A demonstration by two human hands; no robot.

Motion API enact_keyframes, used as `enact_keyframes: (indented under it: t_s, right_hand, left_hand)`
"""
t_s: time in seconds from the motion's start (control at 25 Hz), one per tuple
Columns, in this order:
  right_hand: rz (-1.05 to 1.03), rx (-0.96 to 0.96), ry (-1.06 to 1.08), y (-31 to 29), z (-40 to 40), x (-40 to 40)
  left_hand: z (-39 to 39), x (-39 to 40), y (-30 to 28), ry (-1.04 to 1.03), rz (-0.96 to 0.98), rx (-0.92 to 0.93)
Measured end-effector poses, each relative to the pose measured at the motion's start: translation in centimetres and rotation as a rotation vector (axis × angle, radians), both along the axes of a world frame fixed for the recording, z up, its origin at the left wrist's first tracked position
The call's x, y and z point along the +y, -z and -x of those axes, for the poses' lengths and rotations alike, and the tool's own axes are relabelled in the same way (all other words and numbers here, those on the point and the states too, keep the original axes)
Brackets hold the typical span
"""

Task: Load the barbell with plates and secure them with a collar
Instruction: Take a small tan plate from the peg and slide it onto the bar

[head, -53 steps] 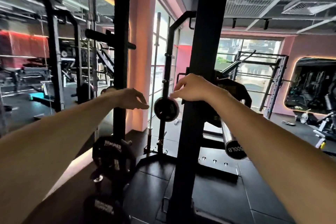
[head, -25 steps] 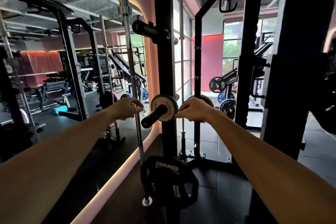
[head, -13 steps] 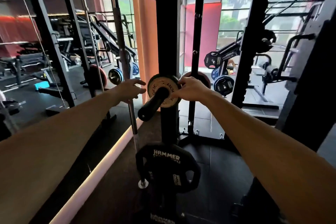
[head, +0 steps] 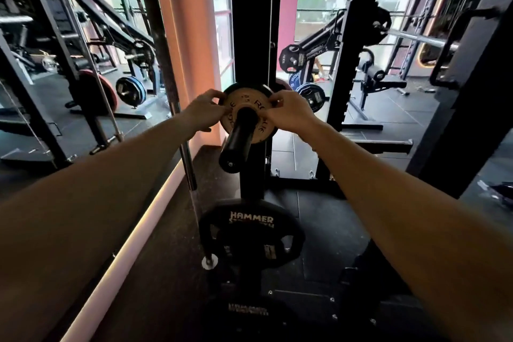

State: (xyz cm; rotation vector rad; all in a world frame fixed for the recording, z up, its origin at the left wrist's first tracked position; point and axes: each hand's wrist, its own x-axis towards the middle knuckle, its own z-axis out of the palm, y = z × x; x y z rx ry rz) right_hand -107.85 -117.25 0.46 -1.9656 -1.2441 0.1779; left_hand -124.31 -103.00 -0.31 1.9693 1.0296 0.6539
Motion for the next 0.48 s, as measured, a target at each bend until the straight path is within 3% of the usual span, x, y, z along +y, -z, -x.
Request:
enact_keyframes:
  t_s: [0.32, 0.48]
  right_hand:
    - [0.009, -0.100, 0.024, 0.3, 1.3, -0.2]
    - [0.058, -0.002, -0.011, 0.7, 2.8, -1.3]
  left_hand:
    - [0.3, 0.2, 1.2, 0.112, 0.199, -0.059]
    - [1.4, 0.0, 1.0, 0.154, 0.134, 0.000]
